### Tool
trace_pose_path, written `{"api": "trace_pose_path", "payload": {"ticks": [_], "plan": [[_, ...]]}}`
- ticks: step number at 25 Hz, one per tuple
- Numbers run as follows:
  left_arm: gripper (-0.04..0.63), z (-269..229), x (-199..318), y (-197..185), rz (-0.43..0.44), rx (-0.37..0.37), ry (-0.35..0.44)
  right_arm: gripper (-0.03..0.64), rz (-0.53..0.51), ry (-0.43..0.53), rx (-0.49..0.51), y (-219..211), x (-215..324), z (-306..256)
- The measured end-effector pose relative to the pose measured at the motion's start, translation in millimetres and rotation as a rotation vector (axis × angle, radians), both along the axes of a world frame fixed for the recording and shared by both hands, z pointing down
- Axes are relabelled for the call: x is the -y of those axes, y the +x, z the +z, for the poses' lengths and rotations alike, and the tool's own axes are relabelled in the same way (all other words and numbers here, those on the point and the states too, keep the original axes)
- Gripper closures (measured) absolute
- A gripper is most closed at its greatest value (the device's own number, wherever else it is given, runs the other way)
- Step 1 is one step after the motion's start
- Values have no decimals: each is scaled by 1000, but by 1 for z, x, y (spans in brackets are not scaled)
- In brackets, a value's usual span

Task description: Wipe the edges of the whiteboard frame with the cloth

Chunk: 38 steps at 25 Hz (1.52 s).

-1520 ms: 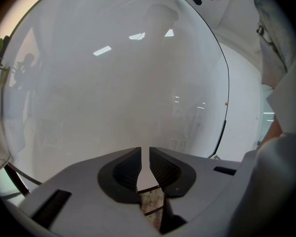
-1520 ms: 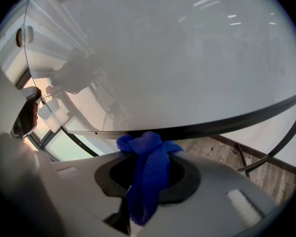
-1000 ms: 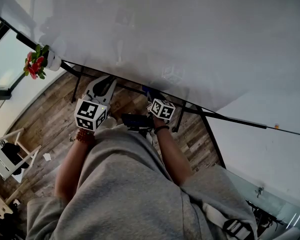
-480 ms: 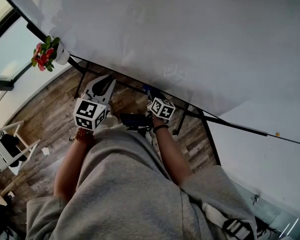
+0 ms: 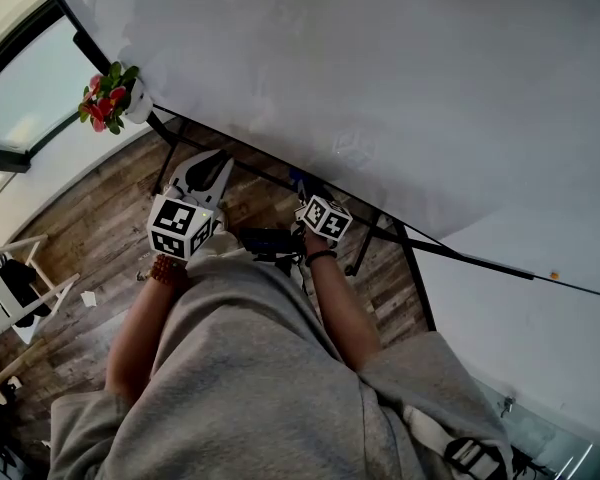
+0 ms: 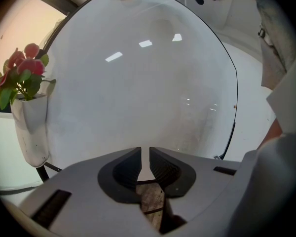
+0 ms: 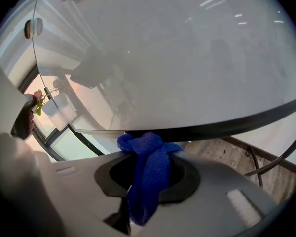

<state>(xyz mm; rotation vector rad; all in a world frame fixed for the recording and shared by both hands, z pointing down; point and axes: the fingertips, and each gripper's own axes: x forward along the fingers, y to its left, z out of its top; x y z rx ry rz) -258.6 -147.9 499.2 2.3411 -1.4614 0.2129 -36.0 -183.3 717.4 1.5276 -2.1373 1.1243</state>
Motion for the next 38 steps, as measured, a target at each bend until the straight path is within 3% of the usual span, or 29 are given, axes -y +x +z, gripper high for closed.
{"api": "trace_pose_path", "payload": {"ticks": [14, 19, 29, 38], "plan": [[537, -1, -3, -40, -32, -6, 12, 505, -2, 1, 16, -37, 7, 1], [537, 5, -6, -53, -47, -21, -6, 505, -41, 6, -30, -52, 8, 3], [537, 11, -14, -82, -89, -24, -23, 505, -78, 11, 13, -91, 15, 4], [537, -4, -33, -102, -158, -25, -3, 506, -22, -24, 18, -102, 14, -3]]}}
